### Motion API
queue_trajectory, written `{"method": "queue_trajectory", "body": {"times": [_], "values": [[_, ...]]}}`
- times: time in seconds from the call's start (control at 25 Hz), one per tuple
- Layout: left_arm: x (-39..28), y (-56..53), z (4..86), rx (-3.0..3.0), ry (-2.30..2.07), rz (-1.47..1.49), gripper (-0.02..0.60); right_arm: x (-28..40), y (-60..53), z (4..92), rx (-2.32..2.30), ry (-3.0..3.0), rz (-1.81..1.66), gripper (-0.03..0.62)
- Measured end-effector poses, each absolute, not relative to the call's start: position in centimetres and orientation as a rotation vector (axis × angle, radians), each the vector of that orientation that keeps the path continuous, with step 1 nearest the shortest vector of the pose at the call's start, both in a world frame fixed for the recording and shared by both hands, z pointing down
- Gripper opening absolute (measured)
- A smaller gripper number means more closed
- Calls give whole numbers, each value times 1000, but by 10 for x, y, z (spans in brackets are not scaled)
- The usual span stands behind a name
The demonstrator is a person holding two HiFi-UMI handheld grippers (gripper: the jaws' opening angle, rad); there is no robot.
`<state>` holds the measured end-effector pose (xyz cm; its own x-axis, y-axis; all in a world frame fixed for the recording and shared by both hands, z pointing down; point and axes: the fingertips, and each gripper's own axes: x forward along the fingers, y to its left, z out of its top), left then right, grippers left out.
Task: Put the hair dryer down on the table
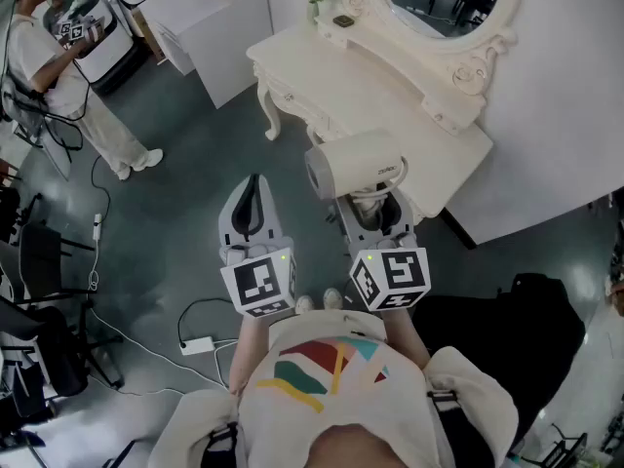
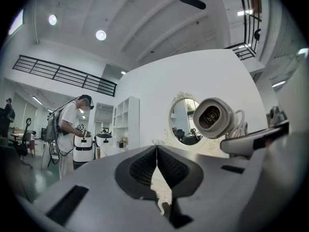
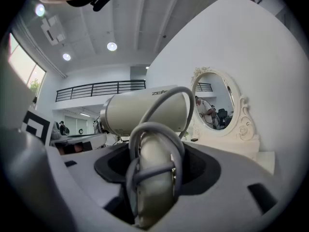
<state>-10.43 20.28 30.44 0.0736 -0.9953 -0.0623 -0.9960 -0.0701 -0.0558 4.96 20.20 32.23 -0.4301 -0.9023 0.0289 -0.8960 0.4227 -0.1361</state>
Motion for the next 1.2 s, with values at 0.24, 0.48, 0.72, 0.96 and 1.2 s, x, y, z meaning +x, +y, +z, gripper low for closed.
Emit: {"method": "queue_trajectory", "body": {"times": [0.24, 0.48, 0.72, 0.96, 1.2], "values": [[-101, 197, 307, -2231, 2074, -3, 5, 52, 197, 323, -1643, 2612, -210, 258], [-92, 194, 311, -2228, 2084, -13, 5, 58, 195, 327, -1620, 2628, -210, 258], [-84, 193, 319, -2222, 2135, -22, 5, 69, 194, 327, -1580, 2633, -183, 258], [-79, 197, 323, -2164, 2163, 9, 5, 88, 186, 340, -1575, 2624, -259, 258], [-87, 195, 326, -2119, 2217, 4, 5, 97, 183, 350, -1560, 2627, -320, 258]]}}
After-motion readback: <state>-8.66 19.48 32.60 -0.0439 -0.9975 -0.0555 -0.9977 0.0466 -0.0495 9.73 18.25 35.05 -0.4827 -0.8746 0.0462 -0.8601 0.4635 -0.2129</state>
